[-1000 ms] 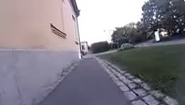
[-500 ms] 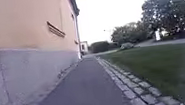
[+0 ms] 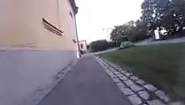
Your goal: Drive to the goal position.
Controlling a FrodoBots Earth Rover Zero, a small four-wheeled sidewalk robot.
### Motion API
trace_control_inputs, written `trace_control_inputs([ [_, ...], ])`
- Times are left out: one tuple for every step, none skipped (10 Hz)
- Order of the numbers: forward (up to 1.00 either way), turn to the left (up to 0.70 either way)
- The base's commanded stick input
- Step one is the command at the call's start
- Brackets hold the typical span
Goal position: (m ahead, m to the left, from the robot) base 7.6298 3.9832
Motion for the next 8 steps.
trace_control_inputs([
  [0.50,0.00],
  [0.50,0.00],
  [0.50,0.00],
  [0.50,-0.04],
  [0.50,-0.12],
  [0.50,-0.21],
  [0.50,-0.30],
  [0.50,-0.38],
])
